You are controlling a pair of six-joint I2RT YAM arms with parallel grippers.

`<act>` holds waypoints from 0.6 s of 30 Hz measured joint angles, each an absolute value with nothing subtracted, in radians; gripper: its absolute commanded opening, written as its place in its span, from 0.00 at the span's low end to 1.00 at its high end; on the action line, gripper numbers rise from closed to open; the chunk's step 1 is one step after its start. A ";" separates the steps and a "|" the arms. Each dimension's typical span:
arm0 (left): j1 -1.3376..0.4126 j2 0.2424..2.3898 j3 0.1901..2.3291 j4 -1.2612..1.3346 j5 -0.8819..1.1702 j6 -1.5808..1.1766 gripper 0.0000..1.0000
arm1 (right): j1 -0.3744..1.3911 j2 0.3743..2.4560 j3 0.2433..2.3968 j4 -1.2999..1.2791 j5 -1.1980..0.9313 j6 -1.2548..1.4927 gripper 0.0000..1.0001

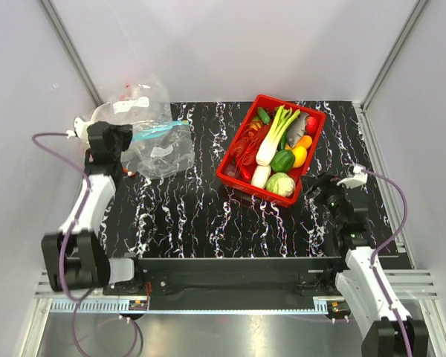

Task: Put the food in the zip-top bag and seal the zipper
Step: Pick up the zipper food storage bag at the corner of the board.

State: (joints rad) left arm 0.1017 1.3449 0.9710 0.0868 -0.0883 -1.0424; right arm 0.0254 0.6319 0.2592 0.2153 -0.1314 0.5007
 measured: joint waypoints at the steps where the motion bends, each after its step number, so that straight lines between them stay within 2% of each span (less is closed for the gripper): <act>1: 0.085 1.281 0.936 0.076 -0.089 -1.060 0.00 | 0.025 0.650 0.259 0.227 -0.157 0.500 0.88; 7: -0.029 0.954 0.751 -0.034 -0.099 -1.155 0.00 | 0.088 0.784 0.265 0.321 -0.295 0.496 0.82; 12: -0.113 0.772 0.553 -0.035 -0.104 -1.197 0.00 | 0.340 0.973 0.369 0.352 -0.299 0.473 0.75; 18: -0.211 0.620 0.440 -0.082 -0.144 -1.224 0.00 | 0.614 1.122 0.505 0.396 -0.265 0.470 0.74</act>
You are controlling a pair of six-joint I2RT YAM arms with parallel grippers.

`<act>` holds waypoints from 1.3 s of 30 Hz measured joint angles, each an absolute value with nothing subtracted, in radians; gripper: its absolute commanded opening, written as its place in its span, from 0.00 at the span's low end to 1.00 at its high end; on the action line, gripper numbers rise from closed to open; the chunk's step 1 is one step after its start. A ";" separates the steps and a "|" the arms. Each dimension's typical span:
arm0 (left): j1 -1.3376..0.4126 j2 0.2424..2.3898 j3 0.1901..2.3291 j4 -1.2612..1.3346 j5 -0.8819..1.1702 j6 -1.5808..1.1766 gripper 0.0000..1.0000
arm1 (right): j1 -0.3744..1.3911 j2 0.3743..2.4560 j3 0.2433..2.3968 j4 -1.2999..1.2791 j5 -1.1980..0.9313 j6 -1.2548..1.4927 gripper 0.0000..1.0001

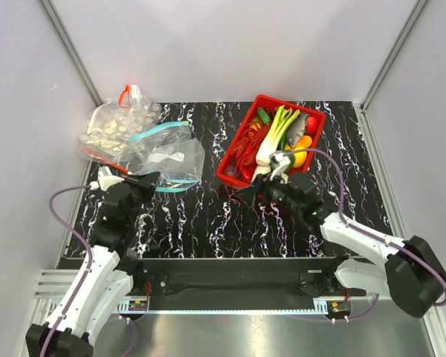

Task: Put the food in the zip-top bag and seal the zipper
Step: Pick up the zipper food storage bag at the corner of the board, then open the zipper of the food storage bag.

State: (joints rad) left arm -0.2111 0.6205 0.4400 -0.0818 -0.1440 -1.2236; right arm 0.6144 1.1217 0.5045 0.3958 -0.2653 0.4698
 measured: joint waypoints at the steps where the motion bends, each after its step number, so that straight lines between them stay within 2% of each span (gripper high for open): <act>1: -0.222 0.600 0.434 -0.084 -0.150 -1.227 0.00 | 0.656 1.142 0.521 0.404 -0.253 0.472 0.74; 10: -0.272 0.499 0.389 -0.111 -0.200 -1.231 0.00 | 0.890 1.386 0.664 0.505 -0.205 0.509 0.77; 22: -0.276 0.541 0.335 -0.110 -0.179 -1.237 0.00 | 0.963 1.646 0.835 0.564 -0.086 0.509 0.78; 28: -0.276 0.523 0.286 -0.089 -0.133 -1.268 0.00 | 0.963 1.696 0.888 0.563 -0.010 0.508 0.68; 34: -0.276 0.523 0.235 -0.075 -0.080 -1.306 0.02 | 0.963 1.723 0.923 0.544 0.060 0.502 0.66; 35: -0.276 0.523 0.235 -0.074 -0.074 -1.309 0.02 | 0.963 1.723 0.926 0.543 0.067 0.500 0.56; 37: -0.276 0.521 0.235 -0.068 -0.062 -1.310 0.05 | 0.963 1.723 0.932 0.533 0.078 0.492 0.47; 39: -0.276 0.519 0.235 -0.063 -0.054 -1.306 0.07 | 0.962 1.723 0.937 0.525 0.089 0.492 0.45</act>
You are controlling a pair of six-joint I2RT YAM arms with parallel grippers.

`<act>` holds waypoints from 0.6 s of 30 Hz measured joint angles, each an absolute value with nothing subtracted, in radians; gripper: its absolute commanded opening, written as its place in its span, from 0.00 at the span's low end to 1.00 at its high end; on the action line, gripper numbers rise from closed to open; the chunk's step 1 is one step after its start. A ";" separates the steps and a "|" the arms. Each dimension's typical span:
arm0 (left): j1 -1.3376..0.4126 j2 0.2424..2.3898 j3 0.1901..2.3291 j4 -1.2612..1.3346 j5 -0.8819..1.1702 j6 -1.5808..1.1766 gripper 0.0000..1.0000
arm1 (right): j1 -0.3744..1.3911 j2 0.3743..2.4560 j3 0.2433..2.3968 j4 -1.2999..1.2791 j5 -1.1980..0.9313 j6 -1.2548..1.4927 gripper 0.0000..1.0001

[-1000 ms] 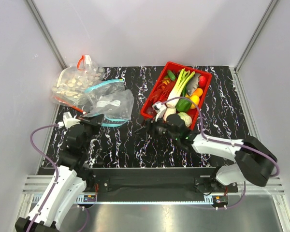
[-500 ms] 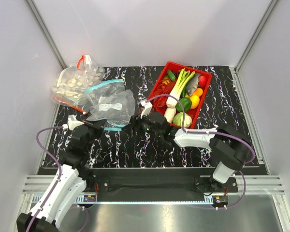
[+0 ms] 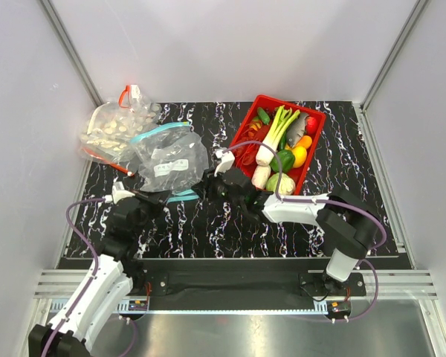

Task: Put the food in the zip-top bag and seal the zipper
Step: Open the zipper of the food storage bag.

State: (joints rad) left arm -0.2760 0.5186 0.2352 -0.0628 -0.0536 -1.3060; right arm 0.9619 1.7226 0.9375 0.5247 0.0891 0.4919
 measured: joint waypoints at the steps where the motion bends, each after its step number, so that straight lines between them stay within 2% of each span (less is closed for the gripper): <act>1: -0.276 0.519 0.236 -0.059 -0.050 -1.296 0.11 | 0.960 1.723 0.940 0.520 0.089 0.494 0.43; 2: -0.276 0.521 0.237 -0.058 -0.047 -1.288 0.13 | 0.957 1.722 0.944 0.513 0.088 0.496 0.40; 3: -0.276 0.526 0.242 -0.059 -0.044 -1.274 0.18 | 0.952 1.722 0.949 0.497 0.085 0.503 0.27; 4: -0.276 0.536 0.250 -0.060 -0.036 -1.254 0.29 | 0.944 1.721 0.958 0.469 0.080 0.510 0.19; 6: -0.276 0.567 0.278 -0.067 -0.015 -1.206 0.44 | 0.921 1.714 0.975 0.410 0.060 0.542 0.10; 8: -0.277 0.603 0.321 -0.080 0.014 -1.141 0.65 | 0.886 1.695 0.994 0.336 0.025 0.574 0.06; 12: -0.279 0.659 0.434 -0.148 0.074 -0.998 0.79 | 0.805 1.668 1.047 0.200 -0.065 0.607 0.00; 15: -0.290 0.686 0.549 -0.234 0.106 -0.863 0.95 | 0.759 1.652 1.100 0.079 -0.130 0.602 0.00; 18: -0.312 0.707 0.650 -0.311 0.129 -0.728 0.99 | 0.750 1.649 1.165 -0.043 -0.184 0.582 0.00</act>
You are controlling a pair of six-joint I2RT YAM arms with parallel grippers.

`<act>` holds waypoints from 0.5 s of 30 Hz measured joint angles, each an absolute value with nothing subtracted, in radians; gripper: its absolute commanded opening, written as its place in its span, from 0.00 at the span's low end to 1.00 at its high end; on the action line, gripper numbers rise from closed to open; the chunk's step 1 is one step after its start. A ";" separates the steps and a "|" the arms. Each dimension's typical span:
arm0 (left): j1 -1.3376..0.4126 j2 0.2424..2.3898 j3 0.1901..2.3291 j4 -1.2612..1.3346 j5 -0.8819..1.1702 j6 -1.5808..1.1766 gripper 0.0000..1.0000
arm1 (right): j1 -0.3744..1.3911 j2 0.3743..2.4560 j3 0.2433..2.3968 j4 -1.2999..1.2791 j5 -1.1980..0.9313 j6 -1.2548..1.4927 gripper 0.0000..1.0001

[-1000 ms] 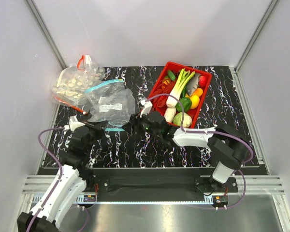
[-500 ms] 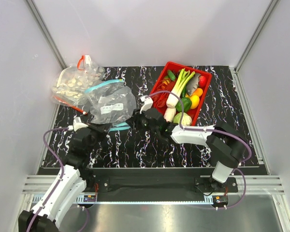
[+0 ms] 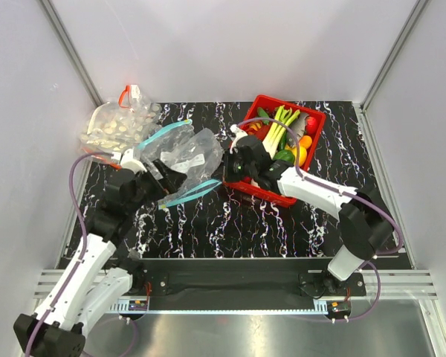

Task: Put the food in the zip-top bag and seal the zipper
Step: Open the zipper of the food storage bag.

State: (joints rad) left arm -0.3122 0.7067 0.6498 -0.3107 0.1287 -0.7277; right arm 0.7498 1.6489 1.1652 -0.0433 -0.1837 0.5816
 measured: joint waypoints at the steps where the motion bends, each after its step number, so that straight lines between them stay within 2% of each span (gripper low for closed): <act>1: -0.323 0.717 0.675 -0.329 0.134 -0.689 0.99 | 0.750 1.649 1.188 -0.083 -0.204 0.575 0.01; 12: -0.616 0.920 0.870 -0.546 0.086 -0.347 0.97 | 0.735 1.580 1.257 -0.350 -0.336 0.529 0.01; 13: -0.632 0.921 0.875 -0.554 0.086 -0.315 0.95 | 0.727 1.573 1.257 -0.366 -0.349 0.522 0.01; 15: -0.659 0.910 0.878 -0.563 0.086 -0.255 0.85 | 0.713 1.563 1.259 -0.393 -0.370 0.510 0.02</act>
State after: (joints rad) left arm -0.6590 0.9104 0.8780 -0.5629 0.0860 -0.2550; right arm 0.7128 1.5635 1.2591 -0.3931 -0.3702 0.5098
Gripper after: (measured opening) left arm 0.912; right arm 0.018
